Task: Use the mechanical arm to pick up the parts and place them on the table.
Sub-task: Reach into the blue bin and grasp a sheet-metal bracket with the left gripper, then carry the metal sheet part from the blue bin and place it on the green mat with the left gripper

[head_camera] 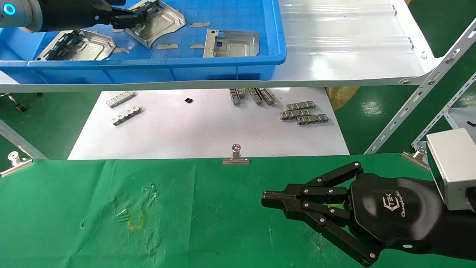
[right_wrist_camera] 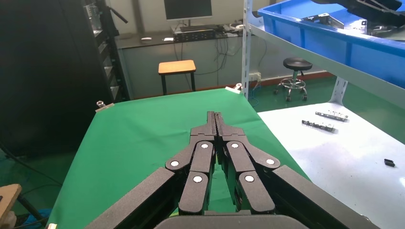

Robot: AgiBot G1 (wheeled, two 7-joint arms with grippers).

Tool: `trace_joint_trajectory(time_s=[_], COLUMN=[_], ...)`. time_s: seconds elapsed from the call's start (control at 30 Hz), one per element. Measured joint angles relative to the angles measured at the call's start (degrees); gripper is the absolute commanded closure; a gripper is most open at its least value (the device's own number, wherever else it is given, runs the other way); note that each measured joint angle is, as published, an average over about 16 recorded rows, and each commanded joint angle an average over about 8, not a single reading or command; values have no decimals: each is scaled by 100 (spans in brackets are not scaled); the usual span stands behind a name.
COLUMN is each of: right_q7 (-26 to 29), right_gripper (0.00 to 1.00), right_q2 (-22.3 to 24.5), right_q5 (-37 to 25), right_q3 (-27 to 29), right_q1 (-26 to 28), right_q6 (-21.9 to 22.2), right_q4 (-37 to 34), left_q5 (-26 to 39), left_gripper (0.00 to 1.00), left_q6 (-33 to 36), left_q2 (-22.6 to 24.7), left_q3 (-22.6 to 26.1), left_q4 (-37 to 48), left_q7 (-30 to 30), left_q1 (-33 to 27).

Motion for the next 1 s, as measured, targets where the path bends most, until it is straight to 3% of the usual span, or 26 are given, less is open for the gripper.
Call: trace_joint_trajectory(time_s=[0.33,0.57,0.77,1.0], right_q7=[-1,-1,-2,-2], right_gripper=[0,0,0,0], right_q2=[1,1,1,2], right_q5=[1,2,2,3], right_q3=[-2,-3,-4,-5], right_q1=[0,1,1,1], right_q6=[1,1,1,2], right_q4=[0,0,0,0], left_q5=[-114,-297,-598,-988], left_gripper=[100,100,100,100], left_q6=[20,419,1242,2761], left_q2=[-49,-192,-415,-734], left_q3=[-79,-203,-399,-618], left_q4=[-23,-145,-335,-629], left_q7=[34,207,507,1057], left_q1=[81,71,28,57])
